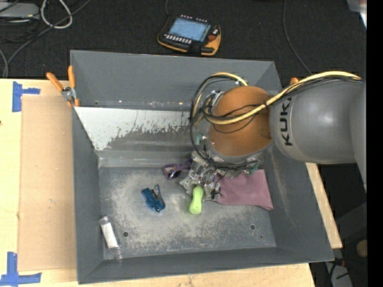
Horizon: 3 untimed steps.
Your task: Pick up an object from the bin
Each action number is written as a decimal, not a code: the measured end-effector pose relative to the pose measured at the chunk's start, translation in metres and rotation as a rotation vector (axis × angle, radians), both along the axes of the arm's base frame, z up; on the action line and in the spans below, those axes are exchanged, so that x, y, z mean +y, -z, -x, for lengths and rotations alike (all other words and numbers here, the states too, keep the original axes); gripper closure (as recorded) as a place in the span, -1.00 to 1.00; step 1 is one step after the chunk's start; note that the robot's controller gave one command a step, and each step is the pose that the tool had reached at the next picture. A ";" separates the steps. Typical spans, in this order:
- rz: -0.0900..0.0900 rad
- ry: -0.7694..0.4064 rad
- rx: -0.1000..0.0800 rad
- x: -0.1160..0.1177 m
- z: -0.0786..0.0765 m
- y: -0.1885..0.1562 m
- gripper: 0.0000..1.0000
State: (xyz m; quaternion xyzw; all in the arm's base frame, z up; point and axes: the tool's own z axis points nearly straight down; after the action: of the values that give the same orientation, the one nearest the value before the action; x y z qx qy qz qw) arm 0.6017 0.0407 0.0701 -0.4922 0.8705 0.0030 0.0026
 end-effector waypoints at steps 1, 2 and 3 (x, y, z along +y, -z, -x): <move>0.000 0.002 0.000 0.000 0.000 0.000 1.00; -0.001 0.003 0.008 0.000 0.003 -0.012 1.00; 0.000 0.004 0.002 0.000 0.001 -0.039 1.00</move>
Offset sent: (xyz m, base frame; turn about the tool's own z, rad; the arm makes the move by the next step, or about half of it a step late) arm -0.0002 -0.0002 0.0535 0.0016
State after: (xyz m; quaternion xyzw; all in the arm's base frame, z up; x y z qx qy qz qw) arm 0.6007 0.0411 0.1095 -0.4906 0.8714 0.0037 0.0016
